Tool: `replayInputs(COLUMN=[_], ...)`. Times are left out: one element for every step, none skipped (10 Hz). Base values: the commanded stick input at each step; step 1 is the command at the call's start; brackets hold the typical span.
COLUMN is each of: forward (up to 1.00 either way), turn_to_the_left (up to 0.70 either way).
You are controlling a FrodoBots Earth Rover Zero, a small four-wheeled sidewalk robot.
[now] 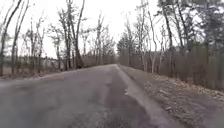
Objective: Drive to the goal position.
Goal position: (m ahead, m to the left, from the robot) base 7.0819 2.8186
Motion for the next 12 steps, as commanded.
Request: replayInputs(forward=[0.85, 0.85, 0.85, 0.85, 0.85, 0.85, 0.85, 0.85, 0.85, 0.85, 0.85, 0.85], turn_to_the_left=[0.00, 0.00, 0.00, 0.00, 0.00, 0.00, 0.00, 0.00, 0.00, 0.00, 0.00, 0.00])
